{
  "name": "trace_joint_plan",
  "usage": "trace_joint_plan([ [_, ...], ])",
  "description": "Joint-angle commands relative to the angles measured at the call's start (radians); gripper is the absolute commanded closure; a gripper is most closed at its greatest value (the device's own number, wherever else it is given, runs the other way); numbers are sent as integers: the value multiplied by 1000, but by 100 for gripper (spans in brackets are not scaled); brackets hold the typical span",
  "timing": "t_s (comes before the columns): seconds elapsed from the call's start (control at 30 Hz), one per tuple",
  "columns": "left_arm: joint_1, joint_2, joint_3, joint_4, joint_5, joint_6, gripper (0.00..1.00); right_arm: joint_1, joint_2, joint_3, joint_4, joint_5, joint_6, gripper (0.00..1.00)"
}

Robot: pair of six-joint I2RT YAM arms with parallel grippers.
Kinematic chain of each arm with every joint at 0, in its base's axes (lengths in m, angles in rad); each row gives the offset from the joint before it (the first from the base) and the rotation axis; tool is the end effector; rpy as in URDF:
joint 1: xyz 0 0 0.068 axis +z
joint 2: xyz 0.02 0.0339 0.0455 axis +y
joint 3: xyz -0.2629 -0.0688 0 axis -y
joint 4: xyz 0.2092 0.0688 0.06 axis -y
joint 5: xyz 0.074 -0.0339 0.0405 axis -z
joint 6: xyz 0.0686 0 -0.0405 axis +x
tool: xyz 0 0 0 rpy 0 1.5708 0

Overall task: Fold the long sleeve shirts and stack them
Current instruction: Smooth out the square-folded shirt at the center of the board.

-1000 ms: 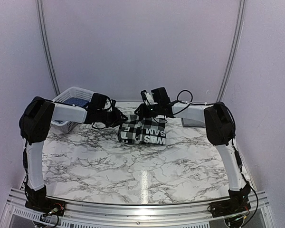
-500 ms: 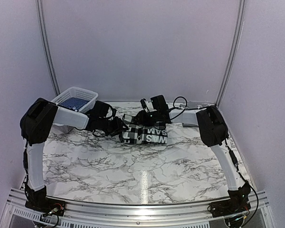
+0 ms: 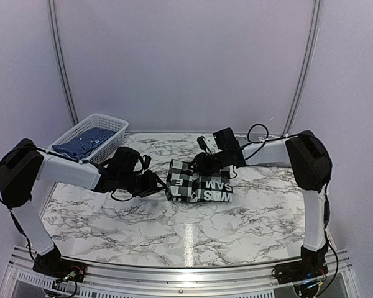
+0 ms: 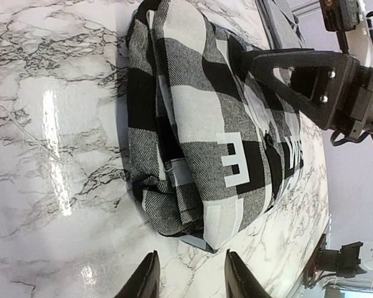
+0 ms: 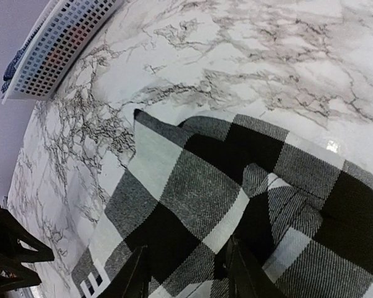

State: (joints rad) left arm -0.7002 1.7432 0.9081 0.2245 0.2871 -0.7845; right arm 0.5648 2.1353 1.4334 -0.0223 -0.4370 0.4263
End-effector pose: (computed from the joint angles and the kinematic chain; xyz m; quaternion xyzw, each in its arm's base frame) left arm 0.2662 -0.2497 0.1775 0.0290 0.8798 -0.4025 0.2511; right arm 0.3740 0.2713 0.1561 -0.1504 0.8818 0.3645 0.2588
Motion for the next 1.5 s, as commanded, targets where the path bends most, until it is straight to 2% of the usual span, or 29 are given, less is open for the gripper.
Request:
trace_joint_plan([
  [0.0,-35,-41,-51,68,-27,8,66,31,-96,8,-35,38,-40,62],
  [0.27,-45,50,-34,158,-12,74,89,75,-25,109,-80,50,-27,63],
  [0.37,-51,65,-42,189,-2,103,89,83,15,147,-86,46,-26,63],
  [0.57,-63,68,-77,271,28,132,68,85,95,210,-103,29,-26,63],
  [0.97,-68,154,-33,335,60,162,44,83,173,242,-101,19,-29,63],
  [1.1,-67,163,-14,359,90,158,43,83,177,235,-93,19,-29,64],
  [1.33,-68,142,-17,369,99,160,48,75,170,205,-71,21,-24,64],
  [1.47,-71,191,17,376,128,151,44,74,170,199,-63,18,-21,64],
])
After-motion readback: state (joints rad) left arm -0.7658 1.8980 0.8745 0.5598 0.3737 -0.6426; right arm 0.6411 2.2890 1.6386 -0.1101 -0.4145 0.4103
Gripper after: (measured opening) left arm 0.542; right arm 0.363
